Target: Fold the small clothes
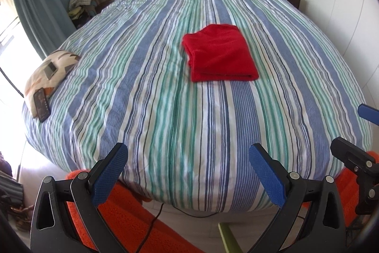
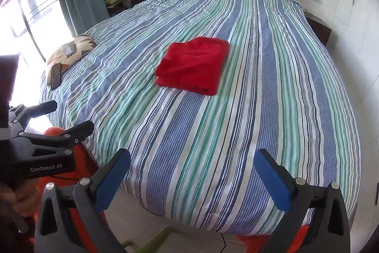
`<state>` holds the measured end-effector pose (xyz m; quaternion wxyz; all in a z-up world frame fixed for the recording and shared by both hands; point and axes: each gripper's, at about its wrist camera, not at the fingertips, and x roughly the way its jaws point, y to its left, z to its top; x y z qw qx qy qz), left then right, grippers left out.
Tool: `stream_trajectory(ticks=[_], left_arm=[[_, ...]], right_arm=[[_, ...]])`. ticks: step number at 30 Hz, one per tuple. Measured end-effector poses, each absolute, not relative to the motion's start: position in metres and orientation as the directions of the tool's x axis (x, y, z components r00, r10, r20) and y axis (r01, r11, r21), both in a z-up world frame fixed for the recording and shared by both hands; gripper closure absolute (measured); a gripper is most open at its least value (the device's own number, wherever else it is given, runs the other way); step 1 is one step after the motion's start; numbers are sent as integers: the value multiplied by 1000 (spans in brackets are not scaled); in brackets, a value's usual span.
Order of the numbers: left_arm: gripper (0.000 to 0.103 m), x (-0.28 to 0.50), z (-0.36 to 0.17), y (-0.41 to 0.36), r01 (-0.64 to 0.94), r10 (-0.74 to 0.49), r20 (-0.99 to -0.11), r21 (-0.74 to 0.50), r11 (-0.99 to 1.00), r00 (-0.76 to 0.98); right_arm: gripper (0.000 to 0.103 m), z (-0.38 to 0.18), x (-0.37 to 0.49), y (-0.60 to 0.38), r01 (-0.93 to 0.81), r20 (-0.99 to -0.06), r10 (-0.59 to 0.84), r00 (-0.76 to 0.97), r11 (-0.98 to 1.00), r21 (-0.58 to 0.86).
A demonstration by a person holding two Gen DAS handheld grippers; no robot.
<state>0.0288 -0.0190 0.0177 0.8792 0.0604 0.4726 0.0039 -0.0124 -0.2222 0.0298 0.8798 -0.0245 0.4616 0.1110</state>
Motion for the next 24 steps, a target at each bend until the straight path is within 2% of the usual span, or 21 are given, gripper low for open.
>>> stream_trajectory(ticks=[11, 19, 24], left_arm=[[1, 26, 16, -22, 61, 90, -832, 148, 987, 547], [1, 11, 19, -18, 77, 100, -827, 169, 983, 553], [1, 0, 21, -6, 85, 41, -852, 99, 991, 522]], right_arm=[[1, 29, -17, -220, -218, -829, 164, 534, 975, 52], [1, 33, -30, -226, -224, -847, 214, 486, 968, 116], [1, 37, -43, -235, -194, -870, 253, 423, 963, 186]])
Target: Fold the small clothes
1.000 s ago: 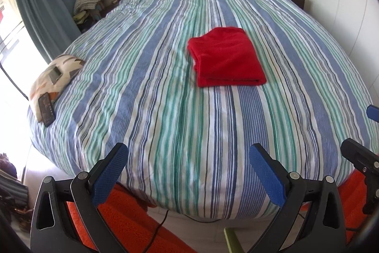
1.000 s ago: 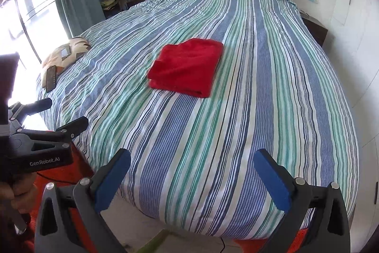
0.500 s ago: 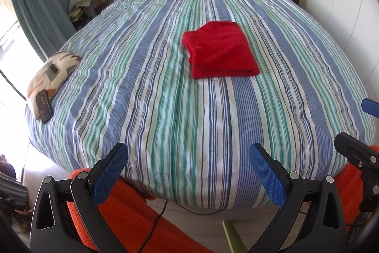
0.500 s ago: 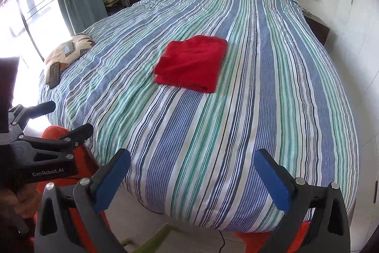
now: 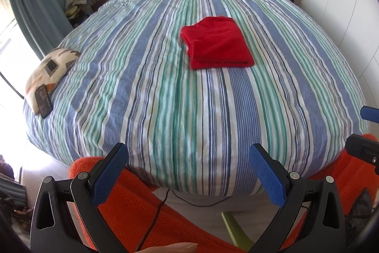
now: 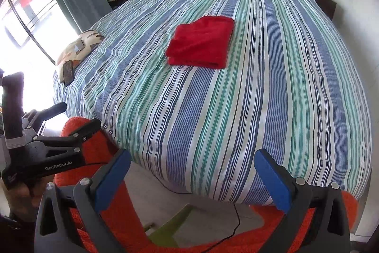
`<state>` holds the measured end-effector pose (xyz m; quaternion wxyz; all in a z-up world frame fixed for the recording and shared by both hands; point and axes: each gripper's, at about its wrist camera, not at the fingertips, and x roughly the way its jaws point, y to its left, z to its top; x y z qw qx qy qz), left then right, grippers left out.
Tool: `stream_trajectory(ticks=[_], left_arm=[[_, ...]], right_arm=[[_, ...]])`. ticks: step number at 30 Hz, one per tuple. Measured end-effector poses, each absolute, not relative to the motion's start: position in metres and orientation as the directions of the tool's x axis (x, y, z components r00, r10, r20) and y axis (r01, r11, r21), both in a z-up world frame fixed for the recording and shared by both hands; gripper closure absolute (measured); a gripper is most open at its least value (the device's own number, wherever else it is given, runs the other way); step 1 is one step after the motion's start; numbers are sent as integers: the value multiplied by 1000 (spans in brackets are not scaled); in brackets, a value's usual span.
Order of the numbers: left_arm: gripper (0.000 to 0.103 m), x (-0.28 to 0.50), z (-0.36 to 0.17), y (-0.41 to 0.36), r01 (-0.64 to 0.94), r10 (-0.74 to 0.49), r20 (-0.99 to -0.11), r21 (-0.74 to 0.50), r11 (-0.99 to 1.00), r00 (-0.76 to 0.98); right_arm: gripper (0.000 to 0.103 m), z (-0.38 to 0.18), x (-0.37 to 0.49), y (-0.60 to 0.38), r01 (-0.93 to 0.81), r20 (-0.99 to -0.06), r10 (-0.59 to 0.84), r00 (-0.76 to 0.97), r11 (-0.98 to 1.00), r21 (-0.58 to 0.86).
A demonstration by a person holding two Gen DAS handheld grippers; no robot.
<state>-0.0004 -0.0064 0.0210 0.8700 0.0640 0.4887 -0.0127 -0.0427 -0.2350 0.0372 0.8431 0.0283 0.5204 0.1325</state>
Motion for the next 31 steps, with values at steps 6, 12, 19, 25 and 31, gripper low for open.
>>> stream_trajectory(ticks=[6, 12, 19, 25, 31], left_arm=[[1, -11, 30, -8, 103, -3, -856, 59, 993, 517], [1, -15, 41, -11, 106, -5, -846, 62, 992, 533], [1, -13, 41, -9, 88, 31, -831, 96, 991, 555], [1, -14, 41, -10, 103, 11, -829, 82, 991, 560], [1, -19, 45, -15, 102, 33, -801, 117, 988, 598]], right_arm=[[1, 59, -59, -218, -232, -858, 168, 485, 971, 59], [1, 67, -57, -211, -230, -844, 151, 515, 973, 34], [1, 61, -55, -209, -231, -848, 162, 504, 972, 48], [1, 58, -55, -211, -217, -848, 161, 506, 975, 56], [1, 56, -54, -214, -204, -845, 159, 510, 977, 61]])
